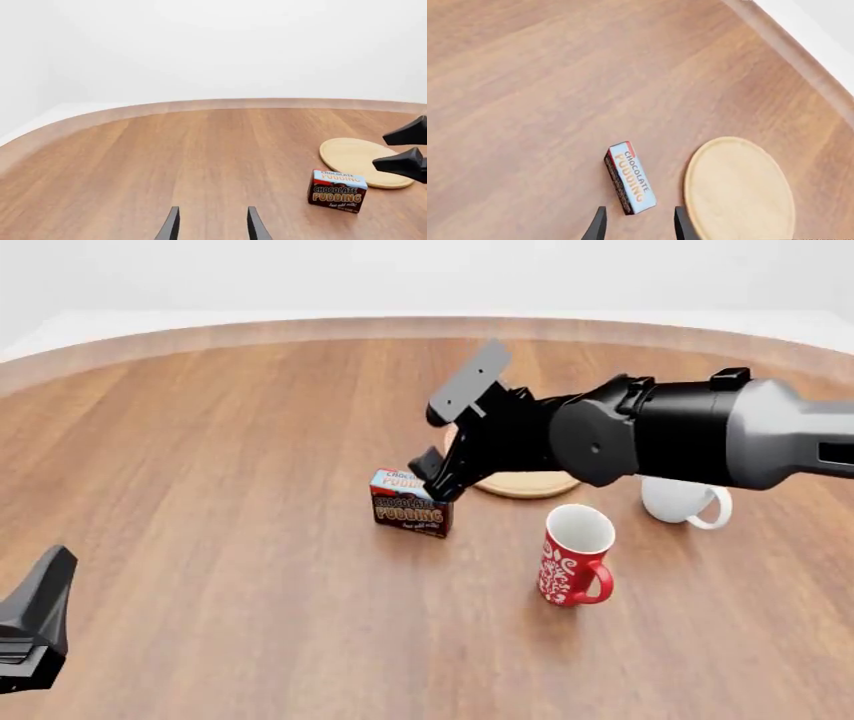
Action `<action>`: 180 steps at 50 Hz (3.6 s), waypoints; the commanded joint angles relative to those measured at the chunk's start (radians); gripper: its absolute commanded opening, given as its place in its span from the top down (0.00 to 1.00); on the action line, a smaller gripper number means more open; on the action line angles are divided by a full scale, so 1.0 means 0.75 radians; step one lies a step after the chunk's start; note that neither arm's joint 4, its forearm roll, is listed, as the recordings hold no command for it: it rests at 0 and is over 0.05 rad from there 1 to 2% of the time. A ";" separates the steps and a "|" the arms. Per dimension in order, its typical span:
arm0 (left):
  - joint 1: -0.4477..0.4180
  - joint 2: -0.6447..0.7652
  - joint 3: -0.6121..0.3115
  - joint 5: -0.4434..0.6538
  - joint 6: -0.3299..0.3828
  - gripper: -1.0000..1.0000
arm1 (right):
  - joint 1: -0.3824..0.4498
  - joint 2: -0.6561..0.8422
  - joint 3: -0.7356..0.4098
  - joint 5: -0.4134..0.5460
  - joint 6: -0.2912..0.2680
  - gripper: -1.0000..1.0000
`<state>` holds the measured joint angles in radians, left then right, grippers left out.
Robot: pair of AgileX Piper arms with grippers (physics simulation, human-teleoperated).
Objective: Put the chocolate pudding to the left of the plate.
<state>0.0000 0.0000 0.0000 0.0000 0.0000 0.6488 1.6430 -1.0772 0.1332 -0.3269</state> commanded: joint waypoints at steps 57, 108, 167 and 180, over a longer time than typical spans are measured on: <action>0.000 0.000 0.000 0.000 0.000 0.00 | -0.018 0.184 0.013 -0.145 0.075 0.00; 0.000 0.000 0.000 0.000 0.000 0.00 | -0.068 0.316 -0.004 -0.225 0.095 0.00; 0.000 0.000 0.000 0.000 0.000 0.00 | -0.062 0.420 -0.002 -0.310 0.123 0.00; 0.000 0.000 0.000 0.000 0.000 0.00 | -0.068 0.436 -0.015 -0.315 0.122 0.00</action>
<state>0.0000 0.0000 0.0000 0.0000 0.0000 0.5995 1.9594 -1.0839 -0.0986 -0.2363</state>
